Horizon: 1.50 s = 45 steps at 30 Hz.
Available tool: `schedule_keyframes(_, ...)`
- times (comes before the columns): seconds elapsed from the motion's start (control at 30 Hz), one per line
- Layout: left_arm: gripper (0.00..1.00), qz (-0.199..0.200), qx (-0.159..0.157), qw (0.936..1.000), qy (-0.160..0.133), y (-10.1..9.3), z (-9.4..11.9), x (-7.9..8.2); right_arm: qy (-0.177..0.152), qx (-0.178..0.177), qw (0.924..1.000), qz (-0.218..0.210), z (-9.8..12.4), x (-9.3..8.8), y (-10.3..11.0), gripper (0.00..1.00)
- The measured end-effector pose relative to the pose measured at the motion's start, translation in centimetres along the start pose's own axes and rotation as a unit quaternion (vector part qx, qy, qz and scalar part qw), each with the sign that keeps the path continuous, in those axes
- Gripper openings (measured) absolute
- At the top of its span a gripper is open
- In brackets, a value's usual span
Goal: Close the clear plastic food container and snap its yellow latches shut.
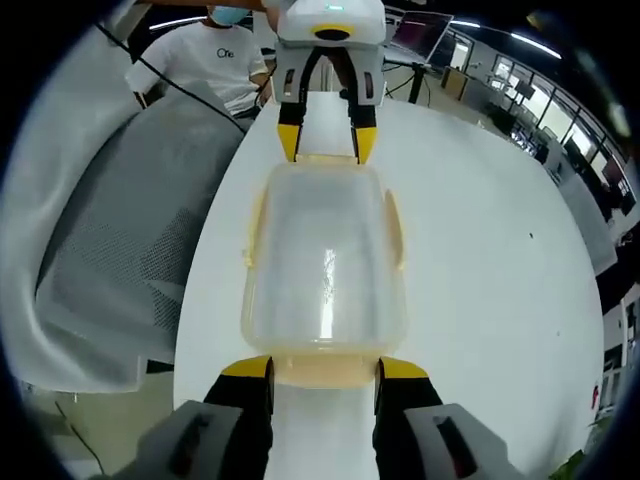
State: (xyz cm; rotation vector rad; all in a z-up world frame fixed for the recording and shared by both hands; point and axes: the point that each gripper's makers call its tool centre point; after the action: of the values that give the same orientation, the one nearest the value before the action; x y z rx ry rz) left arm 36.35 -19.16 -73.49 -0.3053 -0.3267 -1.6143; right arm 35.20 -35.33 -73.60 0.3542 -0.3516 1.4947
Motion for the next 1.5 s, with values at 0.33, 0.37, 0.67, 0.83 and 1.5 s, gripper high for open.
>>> schedule_keyframes(0.33,0.37,-0.003,-0.005,1.0000,0.008,-0.2,-0.5,-0.5,-0.002,0.003,1.0000,-0.002,-0.5,0.1,0.2,0.38)
schedule_keyframes(0.37,0.37,-0.003,-0.005,1.0000,0.008,-0.2,-0.5,-0.6,-0.002,0.003,1.0000,-0.002,-0.6,0.1,0.2,0.38)
schedule_keyframes(0.67,0.38,-0.004,0.001,0.9999,0.015,0.0,-0.8,-0.8,-0.002,0.004,1.0000,-0.004,-0.8,0.2,0.0,0.38)
schedule_keyframes(0.83,0.38,-0.002,0.008,0.9998,0.016,0.1,-0.9,-0.7,0.007,-0.001,1.0000,-0.002,-0.9,-0.2,-0.1,0.38)
schedule_keyframes(1.5,0.49,0.021,0.016,0.9996,0.003,-0.6,0.2,-1.0,0.000,-0.004,0.9999,-0.015,0.3,0.9,0.4,0.52)
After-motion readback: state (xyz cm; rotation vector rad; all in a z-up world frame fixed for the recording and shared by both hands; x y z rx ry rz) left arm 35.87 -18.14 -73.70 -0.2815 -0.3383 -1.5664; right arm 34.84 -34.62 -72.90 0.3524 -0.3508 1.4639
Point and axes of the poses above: the point that each gripper's makers call its tool centre point, and the gripper's own axes: z roughly backward along the fingers, y roughly to its left, x roughly out of its top, and after that the axes turned 3 degrees about -z, right-handed
